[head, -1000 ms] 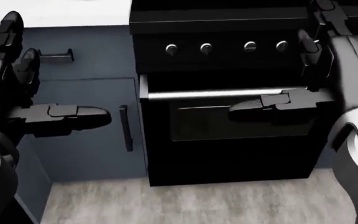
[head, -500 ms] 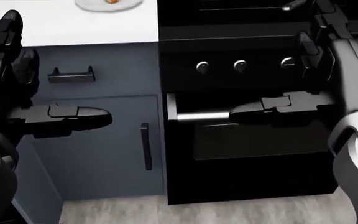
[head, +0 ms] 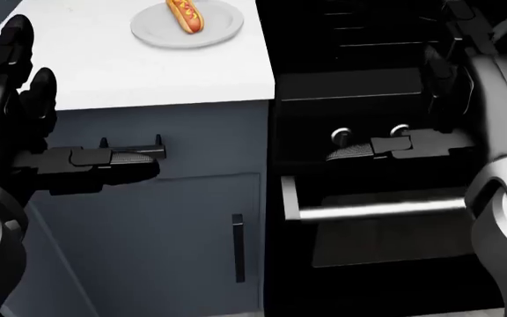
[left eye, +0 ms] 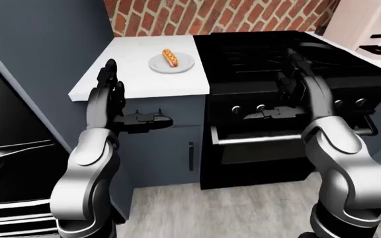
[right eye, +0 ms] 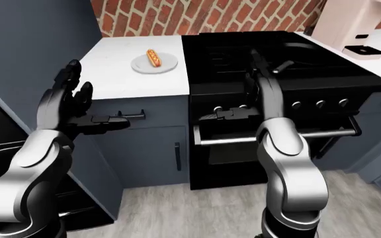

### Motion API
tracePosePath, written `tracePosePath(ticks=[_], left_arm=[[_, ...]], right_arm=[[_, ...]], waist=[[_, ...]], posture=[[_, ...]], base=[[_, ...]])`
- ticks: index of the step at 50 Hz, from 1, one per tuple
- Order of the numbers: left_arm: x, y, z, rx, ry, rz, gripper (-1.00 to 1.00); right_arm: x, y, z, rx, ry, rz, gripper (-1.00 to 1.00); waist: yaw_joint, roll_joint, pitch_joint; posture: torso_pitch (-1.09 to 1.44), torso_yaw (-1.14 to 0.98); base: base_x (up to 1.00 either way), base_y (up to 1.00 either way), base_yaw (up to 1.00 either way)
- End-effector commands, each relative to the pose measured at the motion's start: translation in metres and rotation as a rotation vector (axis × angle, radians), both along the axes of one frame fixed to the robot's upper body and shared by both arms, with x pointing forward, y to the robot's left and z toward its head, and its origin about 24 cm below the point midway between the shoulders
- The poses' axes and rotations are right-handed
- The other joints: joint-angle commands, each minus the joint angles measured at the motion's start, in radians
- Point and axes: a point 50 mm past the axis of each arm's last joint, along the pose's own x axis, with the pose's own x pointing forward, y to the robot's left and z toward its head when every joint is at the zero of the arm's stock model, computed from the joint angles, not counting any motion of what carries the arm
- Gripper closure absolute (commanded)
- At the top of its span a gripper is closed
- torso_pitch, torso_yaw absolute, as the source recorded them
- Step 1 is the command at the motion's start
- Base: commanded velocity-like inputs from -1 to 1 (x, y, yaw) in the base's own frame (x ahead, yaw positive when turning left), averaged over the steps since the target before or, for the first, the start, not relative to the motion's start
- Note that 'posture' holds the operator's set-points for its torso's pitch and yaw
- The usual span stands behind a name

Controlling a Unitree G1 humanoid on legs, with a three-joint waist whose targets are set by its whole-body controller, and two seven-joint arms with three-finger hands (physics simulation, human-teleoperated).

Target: Pick the hot dog from the plate and place it in the pan.

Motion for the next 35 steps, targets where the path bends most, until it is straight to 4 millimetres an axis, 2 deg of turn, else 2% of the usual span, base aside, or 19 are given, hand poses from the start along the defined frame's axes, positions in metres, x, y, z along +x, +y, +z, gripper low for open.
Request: tracePosePath(ticks=[1, 3, 4, 5, 6, 7, 10, 12, 15, 16, 17, 18, 19, 20, 21, 23, 28, 33, 35], left_arm=[[-0.0022, -0.002, 0.0121, 0.002, -0.072, -0.011, -1.0], [-0.0024, -0.0017, 0.0121, 0.001, -0.072, -0.01, -1.0], [-0.0024, -0.0018, 0.0121, 0.001, -0.072, -0.011, -1.0], [-0.0022, -0.002, 0.0118, 0.001, -0.071, -0.011, -1.0], [-0.0023, -0.0021, 0.0115, 0.001, -0.07, -0.011, -1.0], [-0.0023, -0.0021, 0.0114, 0.002, -0.07, -0.011, -1.0], [-0.0029, -0.0019, 0.0119, 0.002, -0.072, -0.011, -1.0], [-0.003, -0.0018, 0.0118, 0.001, -0.072, -0.011, -1.0], [-0.0032, -0.0019, 0.0118, 0.002, -0.072, -0.011, -1.0], [-0.0032, -0.0016, 0.0118, 0.002, -0.072, -0.011, -1.0], [-0.0037, -0.0015, 0.0122, 0.002, -0.072, -0.01, -1.0], [-0.0043, -0.0018, 0.0124, 0.003, -0.072, -0.011, -1.0], [-0.0045, -0.0021, 0.0127, 0.003, -0.071, -0.011, -1.0], [-0.0046, -0.0025, 0.0128, 0.003, -0.072, -0.012, -1.0], [-0.0044, -0.0026, 0.0127, 0.003, -0.072, -0.012, -1.0], [-0.0043, -0.0029, 0.0124, 0.003, -0.071, -0.013, -1.0], [-0.0037, -0.0034, 0.0119, 0.004, -0.071, -0.014, -1.0], [-0.0045, -0.0035, 0.013, 0.004, -0.072, -0.014, -1.0], [-0.0043, -0.0037, 0.0122, 0.004, -0.071, -0.015, -1.0]], right_arm=[[-0.0012, -0.0013, 0.0096, -0.007, -0.062, -0.007, -1.0], [-0.0009, -0.0012, 0.0098, -0.007, -0.063, -0.006, -1.0], [-0.0009, -0.0009, 0.0102, -0.008, -0.062, -0.005, -1.0], [-0.0011, -0.0008, 0.0096, -0.007, -0.061, -0.005, -1.0], [-0.001, -0.0012, 0.0089, -0.006, -0.06, -0.007, -1.0], [-0.001, -0.0012, 0.009, -0.005, -0.06, -0.007, -1.0], [-0.0016, -0.0002, 0.0107, -0.005, -0.062, -0.005, -1.0], [-0.0022, -0.0003, 0.0112, -0.005, -0.062, -0.006, -1.0], [-0.0019, 0.0, 0.0107, -0.005, -0.062, -0.006, -1.0], [-0.0018, -0.0002, 0.0107, -0.005, -0.063, -0.006, -1.0], [-0.0021, -0.0004, 0.0109, -0.005, -0.063, -0.007, -1.0], [-0.0024, -0.0005, 0.011, -0.005, -0.063, -0.007, -1.0], [-0.0025, -0.0009, 0.0106, -0.005, -0.063, -0.008, -1.0], [-0.0025, -0.0012, 0.0106, -0.005, -0.063, -0.008, -1.0], [-0.0025, -0.0015, 0.0108, -0.005, -0.064, -0.009, -1.0], [-0.0024, -0.0021, 0.0111, -0.004, -0.063, -0.01, -1.0], [-0.0026, -0.0019, 0.0115, -0.002, -0.063, -0.008, -1.0], [-0.0024, -0.0016, 0.012, -0.001, -0.066, -0.007, -1.0], [-0.0029, -0.0011, 0.0131, 0.0, -0.067, -0.006, -1.0]], waist=[[-0.001, 0.0, -0.011], [0.003, -0.03, -0.016], [0.004, -0.054, -0.023], [0.001, -0.041, -0.026], [-0.008, -0.037, -0.018], [-0.004, -0.056, -0.01], [-0.016, -0.05, -0.023], [-0.022, -0.034, -0.017], [-0.032, 0.007, -0.008], [-0.035, 0.03, -0.016], [-0.037, 0.065, -0.028], [-0.028, 0.113, -0.041], [-0.022, 0.062, -0.024], [-0.027, 0.079, -0.013], [-0.016, 0.074, -0.011], [-0.012, 0.054, -0.021], [-0.01, 0.047, -0.021], [0.003, 0.005, -0.028], [0.006, -0.021, -0.031]], posture=[[0.0, 0.0], [0.0, 0.0], [0.0, 0.0], [0.0, 0.0], [0.0, 0.0], [0.0, 0.0], [0.0, 0.0], [0.0, 0.0], [0.0, 0.0], [0.0, 0.0], [0.0, 0.0], [0.0, 0.0], [0.0, 0.0], [0.0, 0.0], [0.0, 0.0], [0.0, 0.0], [0.0, 0.0], [0.0, 0.0], [0.0, 0.0]], base=[[0.3, 0.26, 0.0], [0.3, 0.25, 0.0], [0.3, 0.25, 0.0], [0.3, 0.26, 0.0], [0.3, 0.25, 0.0], [0.3, 0.26, 0.0], [0.31, 0.26, 0.0], [0.31, 0.25, 0.0], [0.31, 0.26, 0.0], [0.3, 0.25, 0.0], [0.3, 0.25, 0.0], [0.3, 0.26, 0.0], [0.3, 0.26, 0.0], [0.3, 0.25, 0.0], [0.3, 0.26, 0.0], [0.3, 0.2, 0.0], [0.3, 0.01, 0.0], [0.29, 0.0, 0.0], [0.28, 0.0, 0.0]])
